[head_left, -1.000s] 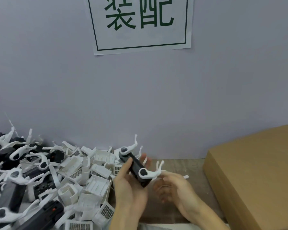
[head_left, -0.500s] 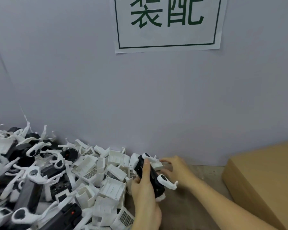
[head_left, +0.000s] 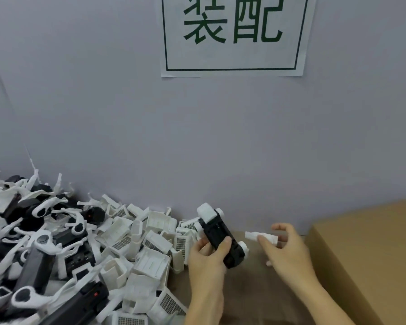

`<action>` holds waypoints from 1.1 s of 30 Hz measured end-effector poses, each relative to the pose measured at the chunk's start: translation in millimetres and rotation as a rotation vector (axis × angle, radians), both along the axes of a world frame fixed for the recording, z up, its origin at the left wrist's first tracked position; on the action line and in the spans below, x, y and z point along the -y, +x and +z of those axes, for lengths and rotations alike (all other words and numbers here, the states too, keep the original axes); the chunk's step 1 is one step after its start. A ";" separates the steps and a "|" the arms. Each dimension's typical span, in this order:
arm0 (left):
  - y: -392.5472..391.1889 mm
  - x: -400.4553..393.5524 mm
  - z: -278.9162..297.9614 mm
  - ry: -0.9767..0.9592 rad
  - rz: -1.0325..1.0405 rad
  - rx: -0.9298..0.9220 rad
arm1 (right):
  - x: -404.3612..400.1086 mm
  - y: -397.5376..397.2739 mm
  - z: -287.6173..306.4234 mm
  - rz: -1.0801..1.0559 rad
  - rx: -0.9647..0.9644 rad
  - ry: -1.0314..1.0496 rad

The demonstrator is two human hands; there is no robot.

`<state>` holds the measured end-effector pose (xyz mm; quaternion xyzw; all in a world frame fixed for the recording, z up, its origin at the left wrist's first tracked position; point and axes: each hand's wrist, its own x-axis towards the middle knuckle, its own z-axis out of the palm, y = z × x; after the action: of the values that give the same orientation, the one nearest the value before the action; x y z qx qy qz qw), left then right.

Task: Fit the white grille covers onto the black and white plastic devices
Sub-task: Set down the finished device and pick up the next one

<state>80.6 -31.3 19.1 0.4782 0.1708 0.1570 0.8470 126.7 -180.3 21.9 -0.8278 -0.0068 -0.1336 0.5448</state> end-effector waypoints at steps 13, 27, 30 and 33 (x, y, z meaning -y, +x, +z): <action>-11.0 25.7 3.1 0.451 -0.340 0.212 | -1.2 -29.9 36.2 0.245 0.014 -0.262; -0.6 20.4 -4.2 0.373 -0.269 0.226 | -14.6 -26.2 10.7 0.210 0.149 0.125; -2.0 16.7 -4.8 0.381 -0.220 0.208 | -16.2 -24.9 4.2 0.299 0.049 0.226; -2.4 15.1 -4.7 0.396 -0.193 0.184 | -16.4 -25.2 1.1 0.341 -0.002 0.256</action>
<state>78.2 -46.4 14.5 0.6329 0.0123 0.1486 0.7597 101.5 -163.8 23.0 -0.7388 -0.1293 -0.0383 0.6602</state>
